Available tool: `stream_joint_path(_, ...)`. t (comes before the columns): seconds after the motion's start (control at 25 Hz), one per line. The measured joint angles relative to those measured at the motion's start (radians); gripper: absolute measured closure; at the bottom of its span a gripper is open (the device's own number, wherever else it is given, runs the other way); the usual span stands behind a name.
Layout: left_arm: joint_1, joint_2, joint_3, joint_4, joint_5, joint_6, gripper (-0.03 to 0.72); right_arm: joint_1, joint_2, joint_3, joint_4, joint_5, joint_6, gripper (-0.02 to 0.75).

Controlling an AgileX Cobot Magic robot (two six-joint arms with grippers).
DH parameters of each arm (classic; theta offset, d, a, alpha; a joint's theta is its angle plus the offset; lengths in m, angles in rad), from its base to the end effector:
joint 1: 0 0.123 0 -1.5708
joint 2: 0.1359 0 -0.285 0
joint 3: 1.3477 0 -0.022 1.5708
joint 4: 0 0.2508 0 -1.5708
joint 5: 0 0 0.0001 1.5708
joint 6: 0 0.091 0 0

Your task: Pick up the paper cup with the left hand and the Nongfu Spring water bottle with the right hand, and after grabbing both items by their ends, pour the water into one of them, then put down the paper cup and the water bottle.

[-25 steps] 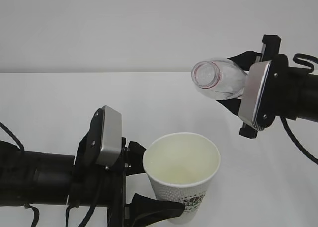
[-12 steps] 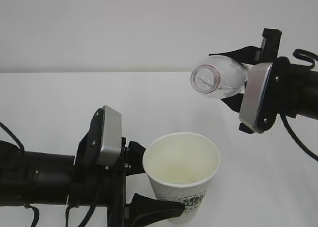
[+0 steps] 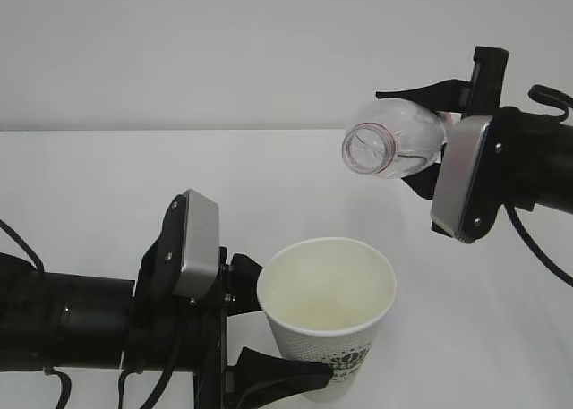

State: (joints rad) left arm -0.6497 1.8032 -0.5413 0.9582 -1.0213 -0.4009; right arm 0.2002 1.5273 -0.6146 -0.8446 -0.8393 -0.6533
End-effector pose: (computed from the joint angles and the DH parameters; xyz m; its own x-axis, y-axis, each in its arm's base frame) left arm 0.1839 -0.2194 0.1393 -0.0942 0.2838 -0.9542 0.9907 0.1216 -0.0616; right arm 0.2711 0.1066 0.2231 0.6255 -0.6896 -0.3649 -0.3656 0.1541 -0.9179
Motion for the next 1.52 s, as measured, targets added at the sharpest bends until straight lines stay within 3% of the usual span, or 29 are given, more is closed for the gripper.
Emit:
stream_joint_path(0.4, 0.0, 0.0, 0.0, -0.002, -0.002, 0.037, 0.15, 0.0, 0.0, 0.0, 0.051, 0.0, -0.05, 0.323)
stream_joint_path(1.52, 0.0, 0.0, 0.0, -0.002, -0.008, 0.051, 0.151, 0.0, 0.0, 0.0, 0.053, -0.005, -0.146, 0.325)
